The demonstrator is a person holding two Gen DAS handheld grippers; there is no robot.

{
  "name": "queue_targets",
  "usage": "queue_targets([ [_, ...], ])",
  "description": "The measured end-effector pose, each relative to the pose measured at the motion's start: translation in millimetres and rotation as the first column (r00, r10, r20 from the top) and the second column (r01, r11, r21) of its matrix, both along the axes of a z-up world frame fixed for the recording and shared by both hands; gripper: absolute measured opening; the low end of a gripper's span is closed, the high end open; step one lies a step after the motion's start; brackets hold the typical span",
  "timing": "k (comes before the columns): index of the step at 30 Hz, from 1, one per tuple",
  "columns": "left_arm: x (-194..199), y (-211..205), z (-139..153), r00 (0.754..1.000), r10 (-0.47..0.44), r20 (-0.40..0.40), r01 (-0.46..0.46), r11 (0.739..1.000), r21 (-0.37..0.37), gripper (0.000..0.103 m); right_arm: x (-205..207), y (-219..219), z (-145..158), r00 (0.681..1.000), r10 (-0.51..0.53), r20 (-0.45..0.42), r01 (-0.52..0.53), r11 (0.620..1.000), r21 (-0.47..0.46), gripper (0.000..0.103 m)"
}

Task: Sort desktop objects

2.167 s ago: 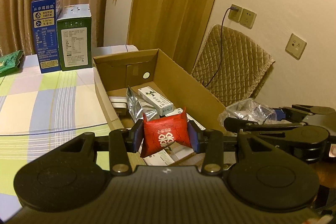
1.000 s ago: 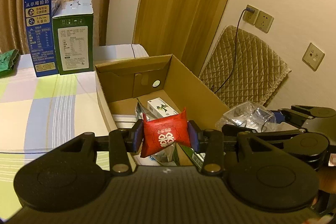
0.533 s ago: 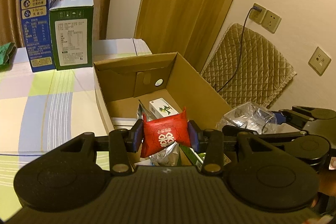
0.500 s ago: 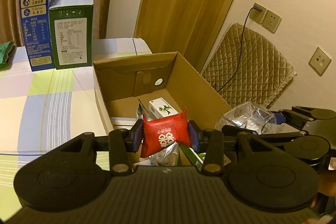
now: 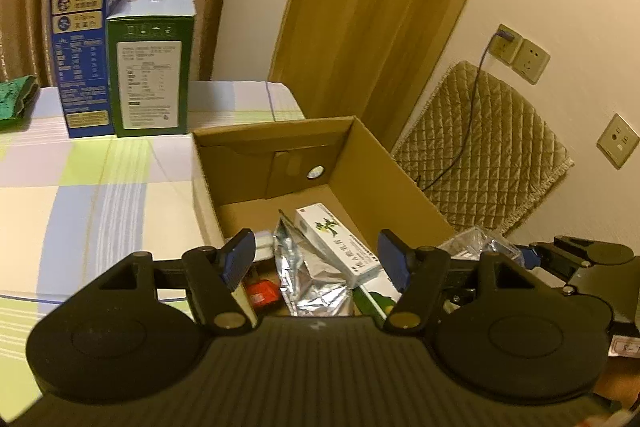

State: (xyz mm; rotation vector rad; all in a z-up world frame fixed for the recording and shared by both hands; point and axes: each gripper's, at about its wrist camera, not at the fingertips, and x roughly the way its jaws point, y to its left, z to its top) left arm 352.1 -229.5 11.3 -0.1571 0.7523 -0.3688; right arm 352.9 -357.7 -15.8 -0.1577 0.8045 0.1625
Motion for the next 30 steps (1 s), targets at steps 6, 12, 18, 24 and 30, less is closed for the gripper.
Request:
queue_targets([
  [6,-3,11,5,1.0,0.016,0.015,-0.017,1.0,0.008,0.063,9,8,0,1.0,0.012,0.009,-0.012,1.0,0.02,0.062],
  [12,-6,20,9,0.999,0.031,0.026,-0.031,1.0,0.003,0.069,19,9,8,0.998,-0.004,0.07,-0.002,0.996,0.087,0.083],
  [18,-15,32,12,0.998,0.058,0.033,-0.058,0.998,0.005,0.084,8,-9,22,0.993,-0.067,0.096,0.055,0.99,0.127,0.085],
  [24,-43,38,16,0.993,0.099,0.065,-0.099,0.995,0.004,0.101,-28,-28,32,0.992,-0.096,0.082,0.082,0.984,0.156,0.095],
  [30,-93,36,24,0.986,0.131,0.105,-0.134,0.991,0.021,0.102,-82,-27,38,0.995,-0.092,0.035,0.087,0.988,0.125,0.101],
])
